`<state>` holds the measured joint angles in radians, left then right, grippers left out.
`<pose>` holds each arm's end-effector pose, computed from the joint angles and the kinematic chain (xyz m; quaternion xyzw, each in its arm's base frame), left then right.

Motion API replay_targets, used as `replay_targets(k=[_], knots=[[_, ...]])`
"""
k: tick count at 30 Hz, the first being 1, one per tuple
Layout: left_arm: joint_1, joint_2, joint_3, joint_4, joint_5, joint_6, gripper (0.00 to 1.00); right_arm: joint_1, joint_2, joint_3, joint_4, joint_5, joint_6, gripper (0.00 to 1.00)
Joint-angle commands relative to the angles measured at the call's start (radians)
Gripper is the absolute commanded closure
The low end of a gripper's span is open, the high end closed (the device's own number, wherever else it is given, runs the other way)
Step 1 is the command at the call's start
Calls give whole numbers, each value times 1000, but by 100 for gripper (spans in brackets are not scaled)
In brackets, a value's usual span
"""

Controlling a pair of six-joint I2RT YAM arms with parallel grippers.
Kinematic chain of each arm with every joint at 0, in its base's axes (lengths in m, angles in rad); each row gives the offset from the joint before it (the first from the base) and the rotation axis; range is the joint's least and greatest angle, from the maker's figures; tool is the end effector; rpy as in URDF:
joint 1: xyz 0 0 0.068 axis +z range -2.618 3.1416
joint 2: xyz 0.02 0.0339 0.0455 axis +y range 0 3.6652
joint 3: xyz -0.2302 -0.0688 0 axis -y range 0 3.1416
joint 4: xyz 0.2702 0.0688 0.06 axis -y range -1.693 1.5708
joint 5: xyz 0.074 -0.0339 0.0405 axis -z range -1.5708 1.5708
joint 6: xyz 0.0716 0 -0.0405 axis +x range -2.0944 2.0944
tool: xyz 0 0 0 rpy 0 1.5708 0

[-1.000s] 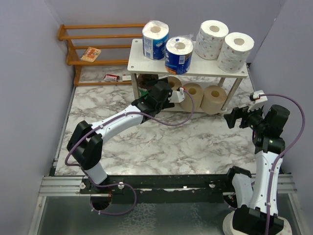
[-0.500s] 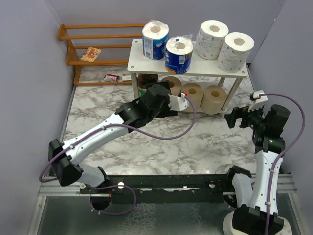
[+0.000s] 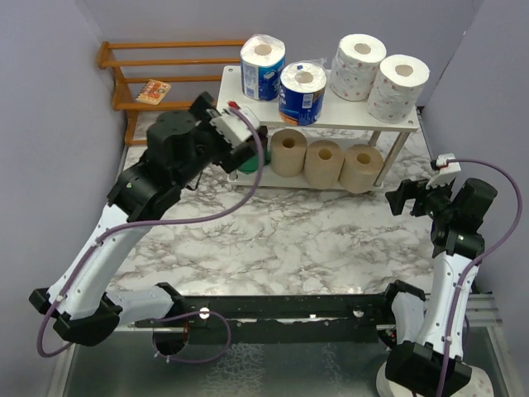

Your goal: Place and organize the paper towels onto the shelf

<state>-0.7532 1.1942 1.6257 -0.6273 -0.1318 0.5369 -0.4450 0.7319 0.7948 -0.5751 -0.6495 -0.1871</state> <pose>0.2237 -0.1969 0.4669 0.4303 0.6413 -0.0178 0.6350 0.2252 -0.0594 0.2800 -0.0546 0.8320 0.1130 0.5404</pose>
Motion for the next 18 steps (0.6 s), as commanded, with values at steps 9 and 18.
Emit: replay_targets(k=[9,18], knots=[[331,-366,-472,114,143,-200,1,-29,-6,-17,19,59,22,0],[448,-454,-661,59,254,-335,1,-34,-7,-3,-23,-22,-26,0]])
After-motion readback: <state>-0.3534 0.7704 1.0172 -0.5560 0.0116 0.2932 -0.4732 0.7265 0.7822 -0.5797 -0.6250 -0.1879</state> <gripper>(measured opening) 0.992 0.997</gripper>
